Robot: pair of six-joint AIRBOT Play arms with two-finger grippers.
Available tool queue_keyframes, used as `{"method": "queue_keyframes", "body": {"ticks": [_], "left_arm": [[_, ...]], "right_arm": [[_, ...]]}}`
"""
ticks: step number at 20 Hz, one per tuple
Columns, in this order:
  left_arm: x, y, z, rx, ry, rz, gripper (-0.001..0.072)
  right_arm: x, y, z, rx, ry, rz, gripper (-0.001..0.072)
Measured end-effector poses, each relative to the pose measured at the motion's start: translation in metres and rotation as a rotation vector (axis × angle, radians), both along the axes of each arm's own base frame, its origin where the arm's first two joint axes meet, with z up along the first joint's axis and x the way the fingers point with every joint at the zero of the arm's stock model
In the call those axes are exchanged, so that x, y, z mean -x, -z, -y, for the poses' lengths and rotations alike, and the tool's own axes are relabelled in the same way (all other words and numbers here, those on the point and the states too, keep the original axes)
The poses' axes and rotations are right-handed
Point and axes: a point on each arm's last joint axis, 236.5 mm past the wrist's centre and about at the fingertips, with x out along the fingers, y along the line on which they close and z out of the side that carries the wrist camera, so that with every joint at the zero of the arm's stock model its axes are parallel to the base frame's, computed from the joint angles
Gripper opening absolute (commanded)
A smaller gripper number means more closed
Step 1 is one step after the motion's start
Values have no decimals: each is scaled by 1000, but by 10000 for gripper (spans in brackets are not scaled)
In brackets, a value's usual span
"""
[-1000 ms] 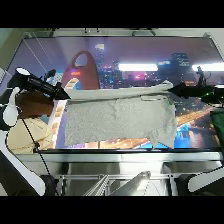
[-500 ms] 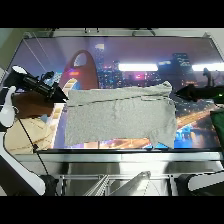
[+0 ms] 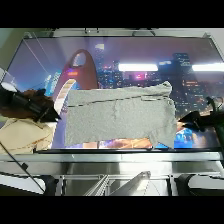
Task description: Fold the shirts.
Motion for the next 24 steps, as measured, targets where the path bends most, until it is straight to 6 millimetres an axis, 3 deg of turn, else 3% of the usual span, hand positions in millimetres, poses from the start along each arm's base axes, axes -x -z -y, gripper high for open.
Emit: {"method": "queue_keyframes", "body": {"ticks": [4,6,11,12,17,22,24], "left_arm": [[42,21,11,-12,-26,-43,279],[57,32,22,-17,-24,-60,280],[81,45,54,-10,31,-86,235],[83,46,59,-13,51,-84,3],[79,47,65,-43,123,-50,26],[67,44,41,-51,51,-38,25],[67,42,33,-43,19,-51,25]], "right_arm": [[16,19,-35,-30,-20,-46,82],[18,23,-48,-31,-45,-52,19],[19,23,-63,-45,-68,-54,18],[20,23,-64,-50,-71,-54,18],[25,15,-57,-41,-71,-50,18],[34,-1,-22,-33,65,-97,18],[40,-9,-19,-55,88,-119,18]]}}
